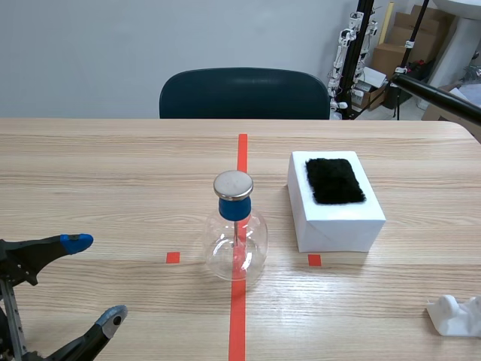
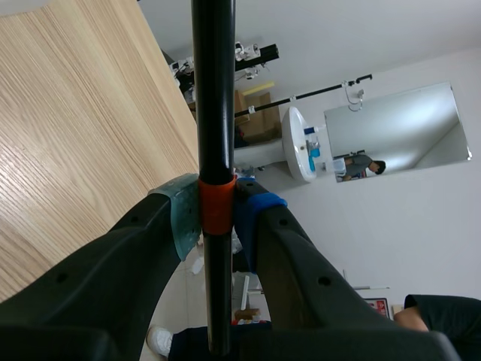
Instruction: Do the electroscope experiment. move the rod toward and away from the electroscope
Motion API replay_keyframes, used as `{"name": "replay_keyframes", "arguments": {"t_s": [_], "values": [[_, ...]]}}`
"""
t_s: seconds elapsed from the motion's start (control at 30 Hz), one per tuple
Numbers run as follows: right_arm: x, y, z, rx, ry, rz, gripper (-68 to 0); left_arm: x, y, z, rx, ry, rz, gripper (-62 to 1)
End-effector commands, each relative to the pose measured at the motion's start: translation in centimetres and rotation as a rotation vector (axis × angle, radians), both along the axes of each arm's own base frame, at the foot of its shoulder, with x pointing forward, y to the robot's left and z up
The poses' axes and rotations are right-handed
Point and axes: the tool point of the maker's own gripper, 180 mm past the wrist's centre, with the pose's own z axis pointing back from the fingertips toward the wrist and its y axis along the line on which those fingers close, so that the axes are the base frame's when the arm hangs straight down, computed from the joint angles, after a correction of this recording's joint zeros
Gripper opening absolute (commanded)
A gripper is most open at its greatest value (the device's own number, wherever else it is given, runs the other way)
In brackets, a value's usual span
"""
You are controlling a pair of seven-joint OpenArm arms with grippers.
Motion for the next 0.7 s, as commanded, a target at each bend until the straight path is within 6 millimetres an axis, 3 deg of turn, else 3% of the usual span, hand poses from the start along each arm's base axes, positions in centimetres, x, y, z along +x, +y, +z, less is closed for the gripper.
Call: {"name": "replay_keyframes", "arguments": {"t_s": [0.0, 0.67], "values": [[0.64, 0.03, 1.4, -0.01, -0.05, 0.009, -67.7, 0.36, 0.33, 0.83, -0.017, -0.028, 0.007, 1.4], [0.65, -0.12, 1.36, -0.011, -0.048, 0.001, -67.7, 0.36, 0.33, 0.83, -0.017, -0.028, 0.007, 1.4]]}}
